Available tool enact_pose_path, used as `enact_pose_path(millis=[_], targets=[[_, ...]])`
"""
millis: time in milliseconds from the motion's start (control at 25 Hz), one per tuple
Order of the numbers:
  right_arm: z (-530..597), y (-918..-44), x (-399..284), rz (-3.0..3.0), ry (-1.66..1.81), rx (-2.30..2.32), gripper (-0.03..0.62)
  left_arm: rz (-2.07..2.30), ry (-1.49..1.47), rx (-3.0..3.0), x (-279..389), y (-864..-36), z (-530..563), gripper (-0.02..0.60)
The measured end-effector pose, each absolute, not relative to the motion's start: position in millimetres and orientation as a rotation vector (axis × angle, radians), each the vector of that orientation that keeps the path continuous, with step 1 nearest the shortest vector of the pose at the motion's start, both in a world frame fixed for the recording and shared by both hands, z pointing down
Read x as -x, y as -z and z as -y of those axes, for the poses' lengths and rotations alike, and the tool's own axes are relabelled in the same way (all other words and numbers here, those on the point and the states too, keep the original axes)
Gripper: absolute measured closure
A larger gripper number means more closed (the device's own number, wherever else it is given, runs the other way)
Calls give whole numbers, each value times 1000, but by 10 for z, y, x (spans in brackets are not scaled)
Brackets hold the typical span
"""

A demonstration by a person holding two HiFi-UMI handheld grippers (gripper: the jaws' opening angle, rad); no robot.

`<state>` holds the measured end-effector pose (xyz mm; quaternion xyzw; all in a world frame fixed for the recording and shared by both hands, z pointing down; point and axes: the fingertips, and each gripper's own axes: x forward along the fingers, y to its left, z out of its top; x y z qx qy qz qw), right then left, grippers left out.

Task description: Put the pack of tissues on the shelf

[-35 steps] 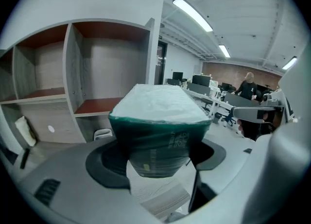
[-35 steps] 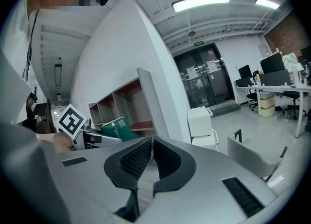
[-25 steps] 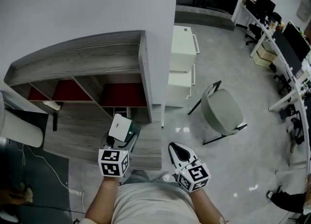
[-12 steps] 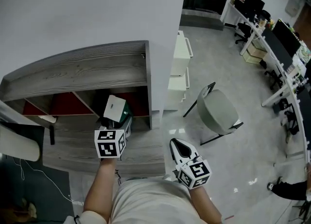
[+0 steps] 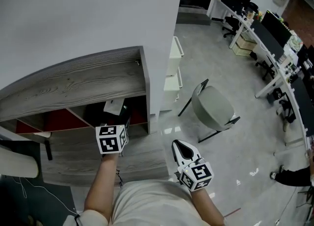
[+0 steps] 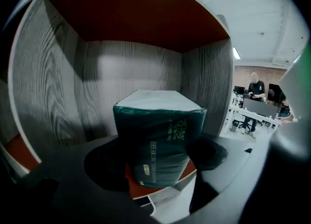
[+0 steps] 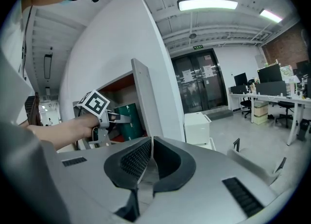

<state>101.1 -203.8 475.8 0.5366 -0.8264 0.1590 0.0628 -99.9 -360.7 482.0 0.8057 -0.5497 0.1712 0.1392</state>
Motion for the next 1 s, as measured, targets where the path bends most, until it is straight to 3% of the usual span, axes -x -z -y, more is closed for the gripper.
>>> enact_pose_path(millis=[320,680,760,920,1000], targets=[[2014,-4799,-990,2456,-486,-1639,557,1524,-360,-2473,945,-4773,3554,146],[1972,-4897,-923,2437,-505,-1622,557,1428,-487,-2589,1037,-4991,3294,135],[1963,-4919,-912,2435,-513,-1617,557,1440,-513,-2609,1010,-5014,3277,158],[1960,-4927,-913,2432,-516,-1620,557,1473,-512,-2626,905,-5004,3292,291],[1956,-4915,-936,2428,-515,-1629,557,1472,-532,-2642,811,-5000,3320,314]])
